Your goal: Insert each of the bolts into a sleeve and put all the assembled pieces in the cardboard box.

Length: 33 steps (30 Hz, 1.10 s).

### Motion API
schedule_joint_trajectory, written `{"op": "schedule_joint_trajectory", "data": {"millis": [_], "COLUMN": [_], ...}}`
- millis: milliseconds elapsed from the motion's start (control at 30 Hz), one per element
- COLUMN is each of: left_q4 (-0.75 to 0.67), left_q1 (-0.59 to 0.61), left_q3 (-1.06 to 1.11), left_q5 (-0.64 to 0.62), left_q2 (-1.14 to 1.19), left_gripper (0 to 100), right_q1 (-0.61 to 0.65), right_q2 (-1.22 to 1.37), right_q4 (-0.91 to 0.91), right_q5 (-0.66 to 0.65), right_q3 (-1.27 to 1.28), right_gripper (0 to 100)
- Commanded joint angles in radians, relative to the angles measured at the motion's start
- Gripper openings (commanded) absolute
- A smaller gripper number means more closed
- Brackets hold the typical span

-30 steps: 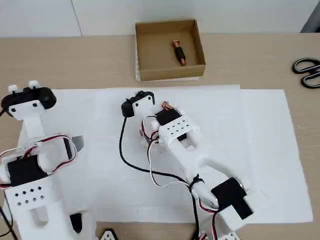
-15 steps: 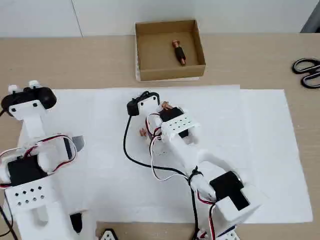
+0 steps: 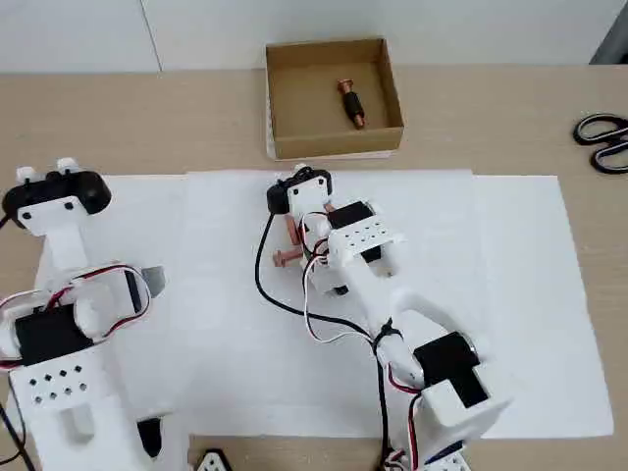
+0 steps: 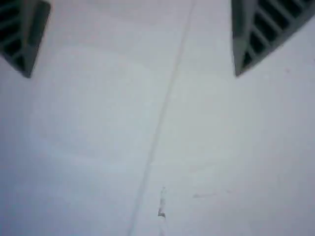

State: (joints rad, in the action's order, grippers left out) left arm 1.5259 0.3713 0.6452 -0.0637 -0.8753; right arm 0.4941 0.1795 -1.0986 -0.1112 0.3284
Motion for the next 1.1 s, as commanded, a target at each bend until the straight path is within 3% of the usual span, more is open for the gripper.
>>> {"op": "schedule_joint_trajectory", "data": {"millis": [0, 433, 733, 1067], "left_q4": [-0.002, -0.003, -0.009, -0.029], "left_q1": [0.002, -0.003, -0.33, -0.405], "left_q3": [-0.004, -0.004, -0.007, -0.174], "left_q5": [0.0, 0.0, -0.003, -0.005], "left_q2": [-0.015, -0.011, 0.002, 0.367], "left_gripper": [25, 25, 25, 25], "right_q1": [0.013, -0.088, -0.331, -0.447], "right_q2": [0.012, -0.277, -0.403, -0.412], "right_q4": [-0.062, -0.444, -0.591, -0.611], "right_q5": [-0.003, -0.032, -0.075, -0.071], "right_q3": [-0.043, -0.408, -0.52, -0.519], "right_gripper": [1.4, 1.4, 1.4, 1.4]}}
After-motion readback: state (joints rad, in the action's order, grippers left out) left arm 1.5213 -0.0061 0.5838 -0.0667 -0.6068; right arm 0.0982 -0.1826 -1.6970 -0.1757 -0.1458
